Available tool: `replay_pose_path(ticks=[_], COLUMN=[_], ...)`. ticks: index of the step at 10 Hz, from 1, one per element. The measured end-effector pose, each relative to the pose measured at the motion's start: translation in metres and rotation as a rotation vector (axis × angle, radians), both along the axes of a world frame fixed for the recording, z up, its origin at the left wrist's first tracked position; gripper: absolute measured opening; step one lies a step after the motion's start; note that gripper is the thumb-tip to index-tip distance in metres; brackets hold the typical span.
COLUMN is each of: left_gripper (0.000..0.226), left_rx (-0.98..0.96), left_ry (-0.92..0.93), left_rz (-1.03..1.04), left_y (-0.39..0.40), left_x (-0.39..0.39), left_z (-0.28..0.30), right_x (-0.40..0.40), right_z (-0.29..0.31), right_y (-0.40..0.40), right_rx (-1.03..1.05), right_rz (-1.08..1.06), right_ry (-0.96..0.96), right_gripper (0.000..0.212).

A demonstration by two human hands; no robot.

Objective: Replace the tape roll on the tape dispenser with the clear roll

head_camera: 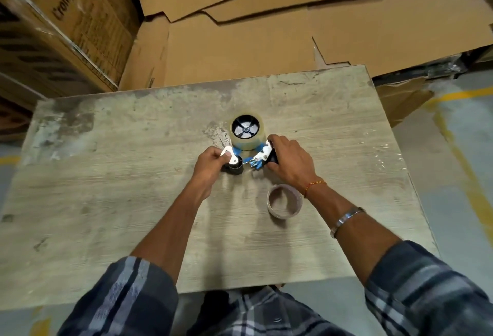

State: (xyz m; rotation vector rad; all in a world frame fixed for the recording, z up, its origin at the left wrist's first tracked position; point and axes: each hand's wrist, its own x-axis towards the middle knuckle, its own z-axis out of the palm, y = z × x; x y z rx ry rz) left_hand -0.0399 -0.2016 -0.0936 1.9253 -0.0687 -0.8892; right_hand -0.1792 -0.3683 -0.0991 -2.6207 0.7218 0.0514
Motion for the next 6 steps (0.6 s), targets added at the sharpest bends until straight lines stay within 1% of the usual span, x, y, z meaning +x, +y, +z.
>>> replay_pose_path(ticks=[1,2,3,4,5,6], left_gripper=[0.012,0.013,0.029,0.032,0.032,0.031], left_rx=[0.008,0.028,0.075,0.104,0.128,0.103], left_ry=[-0.031,-0.048,-0.051,-0.121,-0.218,-0.408], left_rz=[-0.037,-0.103,-0.128,-0.186,-0.333,-0.359], left_y=[0.004,0.006,0.008,0.014,0.021,0.025], left_x=[0.001,0.005,0.010,0.026,0.054,0.087], left_z=[-0.004,-0.003,0.006,0.024,0.058,0.104], right_x=[0.001,0.002,0.005,0.016,0.038,0.067], right_z=[0.002,0.007,0.019,0.035,0.068,0.112], right_y=[0.003,0.006,0.009,0.015,0.016,0.009], right_rx=[-0.011,-0.005,-0.039,-0.034,-0.020,-0.083], right_rz=[0.004,-0.001,-0.011,-0.041,-0.098,-0.090], right_ry=[0.021,0.056,0.116,0.078,0.010,-0.111], right_gripper=[0.056,0.063,0.064,0.059,0.055,0.051])
